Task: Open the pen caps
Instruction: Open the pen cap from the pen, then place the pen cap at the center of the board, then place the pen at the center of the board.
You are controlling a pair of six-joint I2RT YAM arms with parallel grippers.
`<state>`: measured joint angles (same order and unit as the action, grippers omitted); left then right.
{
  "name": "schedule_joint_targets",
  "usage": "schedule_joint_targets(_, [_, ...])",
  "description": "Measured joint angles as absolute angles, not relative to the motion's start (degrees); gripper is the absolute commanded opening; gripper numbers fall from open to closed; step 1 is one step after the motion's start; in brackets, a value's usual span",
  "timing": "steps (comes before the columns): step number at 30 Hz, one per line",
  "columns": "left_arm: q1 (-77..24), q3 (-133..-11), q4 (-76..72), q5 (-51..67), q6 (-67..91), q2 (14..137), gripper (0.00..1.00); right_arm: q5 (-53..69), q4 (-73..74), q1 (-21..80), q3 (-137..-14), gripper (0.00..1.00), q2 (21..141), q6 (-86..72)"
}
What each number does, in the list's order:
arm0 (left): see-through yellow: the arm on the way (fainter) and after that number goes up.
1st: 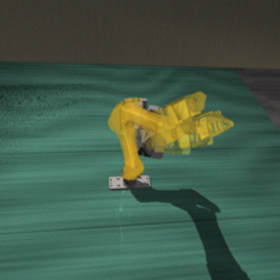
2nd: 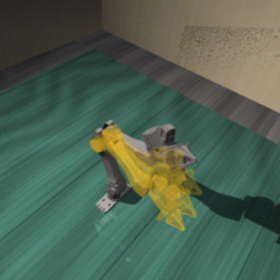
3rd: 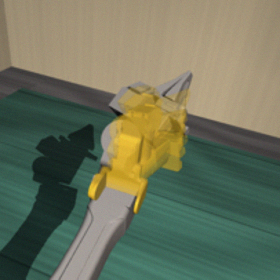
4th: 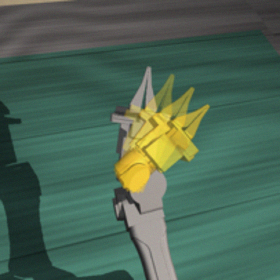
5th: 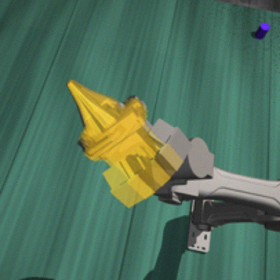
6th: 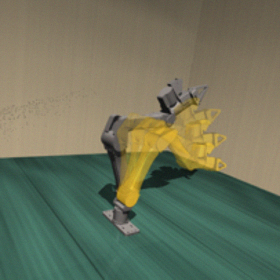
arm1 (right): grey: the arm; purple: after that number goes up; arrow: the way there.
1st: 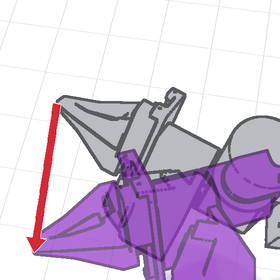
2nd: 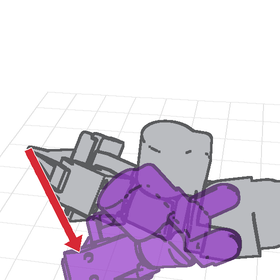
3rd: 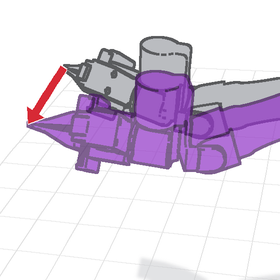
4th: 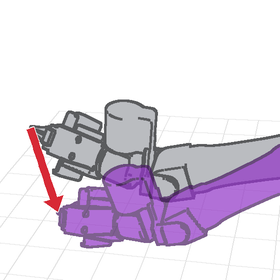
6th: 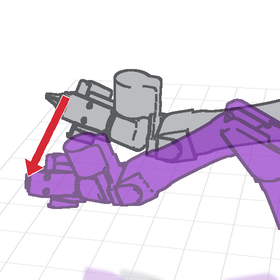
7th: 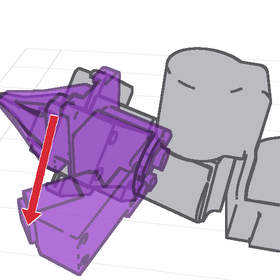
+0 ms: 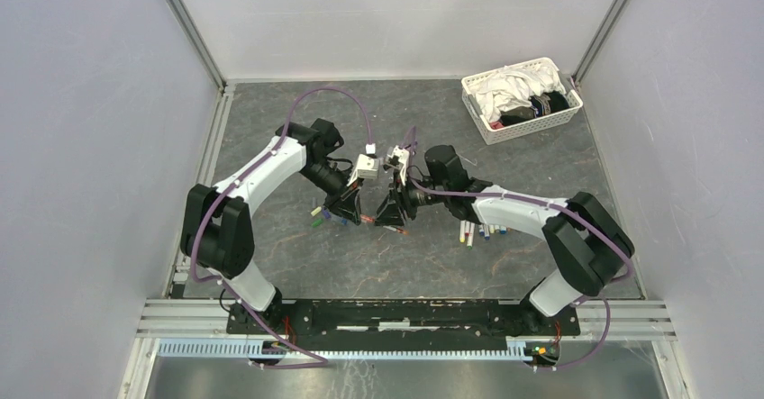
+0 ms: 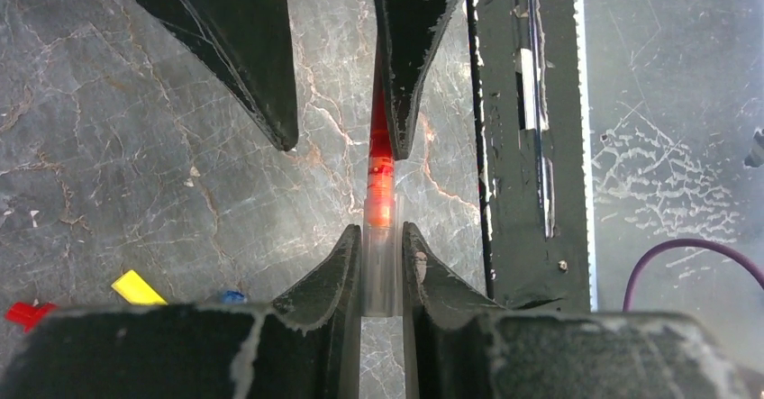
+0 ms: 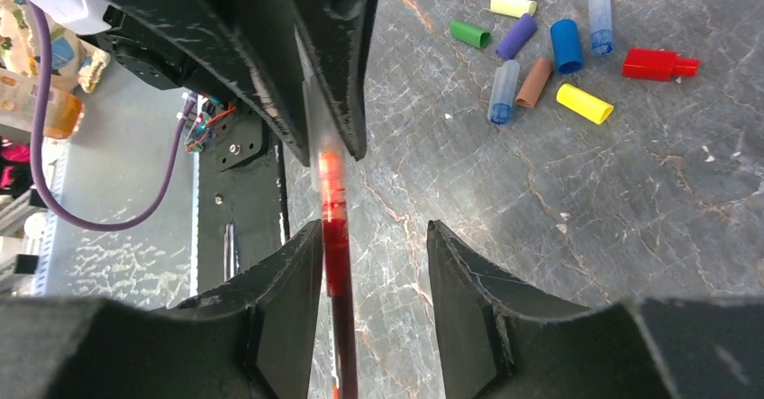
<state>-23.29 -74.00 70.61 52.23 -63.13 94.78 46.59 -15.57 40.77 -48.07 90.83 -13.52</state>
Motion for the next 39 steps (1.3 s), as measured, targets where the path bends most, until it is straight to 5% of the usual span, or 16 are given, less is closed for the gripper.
schedule_joint_targets(4, [-23.27, -74.22, 71.48, 52.49, -63.61, 94.67, 0.02, 48.45, -17.21, 40.77, -48.47, 0.44, 92.86, -15.86])
schedule_joint_targets(10, [-23.27, -74.41, 70.78, 52.01, -63.18, 93.14, 0.02, 52.82, -22.50, 40.80, -47.66, 0.00, 93.82, -20.38])
schedule_joint_targets(21, [-24.82, -77.36, 67.59, 47.40, -56.36, 91.92, 0.02, 49.82, -19.29, 38.04, -44.62, 0.00, 87.96, -14.28])
schedule_joint_targets(32, [-13.30, -85.17, 74.52, 39.53, -60.47, 90.52, 0.02, 44.07, -3.36, 32.29, -33.61, 0.00, 79.26, -5.80])
schedule_joint_targets(39, [-13.63, -77.89, 62.70, 37.69, -55.57, 90.67, 0.02, 26.26, -1.15, 31.57, -36.21, 0.00, 79.44, -8.54])
